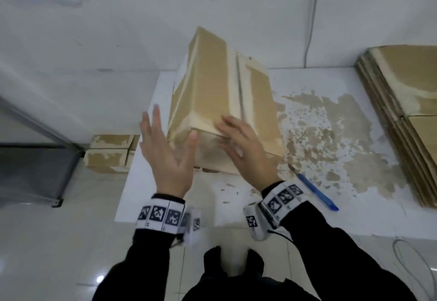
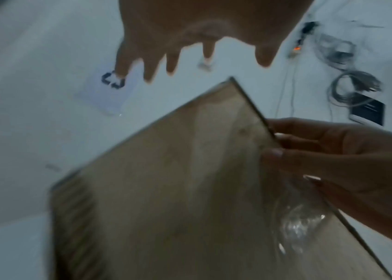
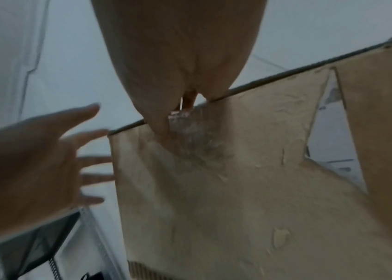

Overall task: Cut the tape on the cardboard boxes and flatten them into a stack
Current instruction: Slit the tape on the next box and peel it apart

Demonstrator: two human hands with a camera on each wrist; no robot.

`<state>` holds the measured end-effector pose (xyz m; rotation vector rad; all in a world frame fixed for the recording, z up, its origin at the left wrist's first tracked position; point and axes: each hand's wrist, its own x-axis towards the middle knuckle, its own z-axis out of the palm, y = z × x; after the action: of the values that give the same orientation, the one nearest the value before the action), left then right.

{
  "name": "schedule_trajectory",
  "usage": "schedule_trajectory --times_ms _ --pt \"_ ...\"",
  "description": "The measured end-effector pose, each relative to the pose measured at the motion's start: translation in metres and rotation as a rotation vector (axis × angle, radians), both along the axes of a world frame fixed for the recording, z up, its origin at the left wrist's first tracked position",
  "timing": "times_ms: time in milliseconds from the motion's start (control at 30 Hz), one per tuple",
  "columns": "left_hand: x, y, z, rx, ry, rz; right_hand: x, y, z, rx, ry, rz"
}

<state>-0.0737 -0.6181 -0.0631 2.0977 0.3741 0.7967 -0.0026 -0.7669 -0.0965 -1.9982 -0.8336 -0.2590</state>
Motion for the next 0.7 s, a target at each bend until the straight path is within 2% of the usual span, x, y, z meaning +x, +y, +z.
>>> schedule_trajectory --times_ms 67,133,200,300,367,400,433,500,533,600,667,700 --pt "0.011 0.008 0.007 0.094 0.121 -0.088 -0.004 0.014 -0.006 -0.065 -0.049 0.118" --pt "0.023 0.021 -0.001 0.045 0.208 -0.066 -0.007 0.013 -0.008 -0.123 -0.051 0.147" --pt "0.025 0.034 -0.019 0.052 0.281 -0.01 -0.007 -0.01 -0.015 -0.109 0.022 0.003" --pt "0.011 0.037 -0.051 0.052 0.348 -0.01 -0.009 -0.077 -0.05 -0.1 0.174 -0.437" --pt "0.005 0.031 -0.063 0.037 0.321 -0.041 -0.014 -0.125 -0.082 -0.317 0.367 -0.712" --pt "0.005 0.029 -0.065 0.046 0.32 -0.045 -0.018 -0.143 -0.095 -0.488 0.507 -0.782" --pt "0.006 0.027 -0.065 0.064 0.326 -0.044 -0.023 -0.155 -0.106 -0.649 0.615 -0.796" --pt "0.009 0.029 -0.062 0.16 0.344 -0.037 -0.028 -0.166 -0.12 -0.804 0.658 -0.73" --pt "0.01 0.033 -0.061 0.232 0.352 -0.046 -0.027 -0.166 -0.119 -0.769 0.657 -0.711" --pt "0.01 0.044 -0.057 0.344 0.369 -0.117 -0.018 -0.156 -0.101 -0.513 0.698 -0.71" --pt "0.014 0.062 -0.048 0.393 0.386 -0.217 -0.004 -0.134 -0.064 -0.296 0.64 -0.682" --pt "0.019 0.073 -0.042 0.42 0.393 -0.258 0.003 -0.117 -0.038 -0.271 0.567 -0.636"
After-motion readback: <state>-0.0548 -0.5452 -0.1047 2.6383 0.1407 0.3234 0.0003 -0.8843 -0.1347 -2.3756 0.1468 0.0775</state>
